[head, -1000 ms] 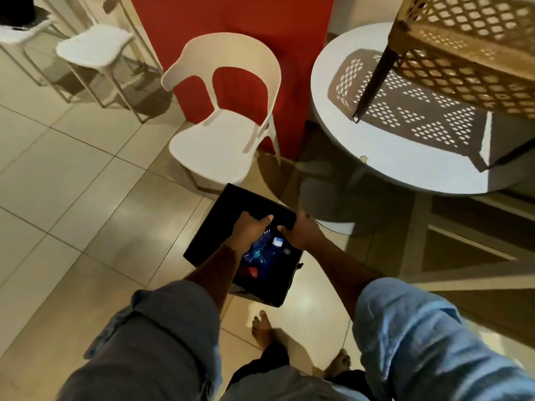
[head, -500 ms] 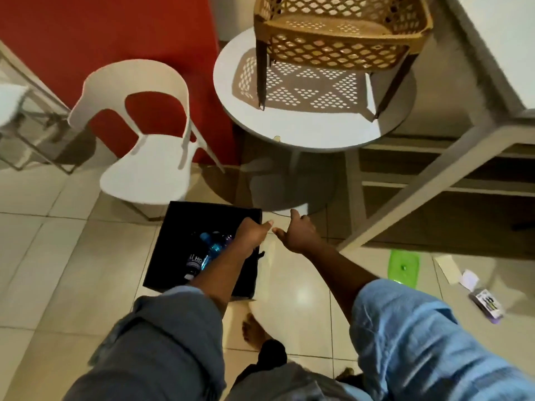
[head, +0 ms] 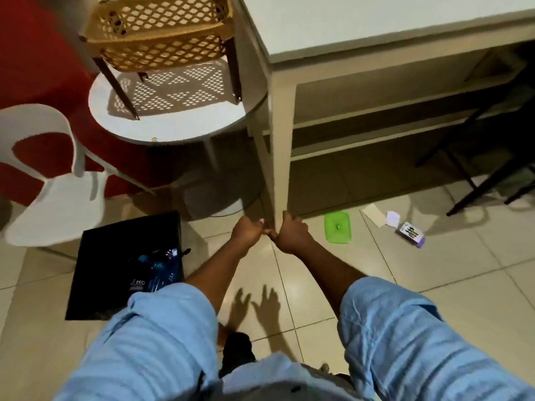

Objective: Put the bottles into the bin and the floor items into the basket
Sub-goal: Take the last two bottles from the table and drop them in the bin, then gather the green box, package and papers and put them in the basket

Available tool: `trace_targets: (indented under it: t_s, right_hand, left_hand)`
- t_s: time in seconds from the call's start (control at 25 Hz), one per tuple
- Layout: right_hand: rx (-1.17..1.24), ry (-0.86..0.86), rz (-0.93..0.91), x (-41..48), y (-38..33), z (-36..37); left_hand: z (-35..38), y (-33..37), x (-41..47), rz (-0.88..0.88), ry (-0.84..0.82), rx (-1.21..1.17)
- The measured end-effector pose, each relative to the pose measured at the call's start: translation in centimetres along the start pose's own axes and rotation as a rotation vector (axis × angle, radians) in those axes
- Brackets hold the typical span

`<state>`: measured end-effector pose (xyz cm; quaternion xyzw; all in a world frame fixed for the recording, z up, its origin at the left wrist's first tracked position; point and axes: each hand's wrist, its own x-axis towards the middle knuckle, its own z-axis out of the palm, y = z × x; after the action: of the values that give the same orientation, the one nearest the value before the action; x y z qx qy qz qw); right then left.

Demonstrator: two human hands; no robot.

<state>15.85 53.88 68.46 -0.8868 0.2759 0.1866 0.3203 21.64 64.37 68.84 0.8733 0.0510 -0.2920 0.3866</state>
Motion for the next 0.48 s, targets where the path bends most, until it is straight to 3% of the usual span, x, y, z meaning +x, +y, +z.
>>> trace_targets:
  t_s: [0.48]
  right_hand:
    - [0.184,0.19,0.28,-6.8,24.5,-11.2]
  left_hand:
    - [23.5,10.7,-8.6,0.252,-0.251,0.254]
